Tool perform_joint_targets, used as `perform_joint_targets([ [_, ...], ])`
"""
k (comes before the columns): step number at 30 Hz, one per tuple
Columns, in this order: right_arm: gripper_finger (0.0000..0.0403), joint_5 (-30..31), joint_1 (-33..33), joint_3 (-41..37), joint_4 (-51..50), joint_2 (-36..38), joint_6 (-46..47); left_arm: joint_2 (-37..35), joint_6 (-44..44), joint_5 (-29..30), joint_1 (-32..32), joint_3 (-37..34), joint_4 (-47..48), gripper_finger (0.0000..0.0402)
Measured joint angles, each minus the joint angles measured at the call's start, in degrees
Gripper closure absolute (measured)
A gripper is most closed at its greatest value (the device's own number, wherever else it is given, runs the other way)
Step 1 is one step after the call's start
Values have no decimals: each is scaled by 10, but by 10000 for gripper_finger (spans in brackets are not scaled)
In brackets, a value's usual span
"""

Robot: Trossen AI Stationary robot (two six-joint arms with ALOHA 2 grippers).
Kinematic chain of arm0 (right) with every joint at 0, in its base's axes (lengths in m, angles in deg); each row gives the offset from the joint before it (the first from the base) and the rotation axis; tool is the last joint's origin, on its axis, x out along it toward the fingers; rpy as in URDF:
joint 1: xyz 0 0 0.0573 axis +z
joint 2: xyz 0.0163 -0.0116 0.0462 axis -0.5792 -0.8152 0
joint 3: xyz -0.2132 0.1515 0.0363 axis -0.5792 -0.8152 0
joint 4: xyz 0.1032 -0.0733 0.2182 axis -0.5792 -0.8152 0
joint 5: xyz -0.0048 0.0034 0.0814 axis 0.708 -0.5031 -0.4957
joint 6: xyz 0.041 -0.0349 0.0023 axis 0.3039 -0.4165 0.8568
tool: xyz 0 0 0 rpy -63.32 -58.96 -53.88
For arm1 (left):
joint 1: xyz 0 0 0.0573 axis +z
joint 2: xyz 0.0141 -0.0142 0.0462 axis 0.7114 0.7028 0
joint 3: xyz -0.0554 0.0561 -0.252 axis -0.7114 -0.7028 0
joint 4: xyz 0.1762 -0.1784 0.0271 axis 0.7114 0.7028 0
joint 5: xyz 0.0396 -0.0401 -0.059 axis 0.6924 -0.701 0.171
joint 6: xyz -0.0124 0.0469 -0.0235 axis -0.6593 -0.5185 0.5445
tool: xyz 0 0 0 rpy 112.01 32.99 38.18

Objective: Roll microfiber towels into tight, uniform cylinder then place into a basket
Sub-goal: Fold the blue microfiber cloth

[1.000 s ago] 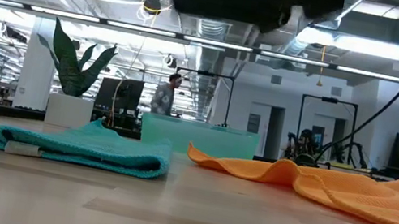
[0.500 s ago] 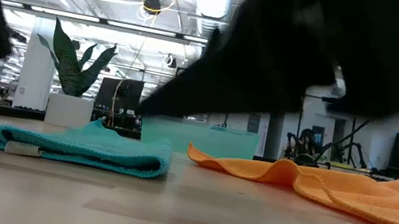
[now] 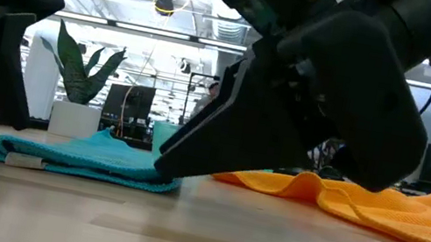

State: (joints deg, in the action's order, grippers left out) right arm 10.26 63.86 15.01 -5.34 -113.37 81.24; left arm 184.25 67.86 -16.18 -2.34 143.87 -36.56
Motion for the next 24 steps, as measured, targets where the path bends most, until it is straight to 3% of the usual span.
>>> perform_joint_targets([
  [16, 200, -51, -22, 0, -9, 0, 1, -3, 24, -1, 7, -44, -34, 215],
  [24, 201, -64, -35, 0, -13, 0, 1, -1, 29, 1, 7, -45, -33, 292],
])
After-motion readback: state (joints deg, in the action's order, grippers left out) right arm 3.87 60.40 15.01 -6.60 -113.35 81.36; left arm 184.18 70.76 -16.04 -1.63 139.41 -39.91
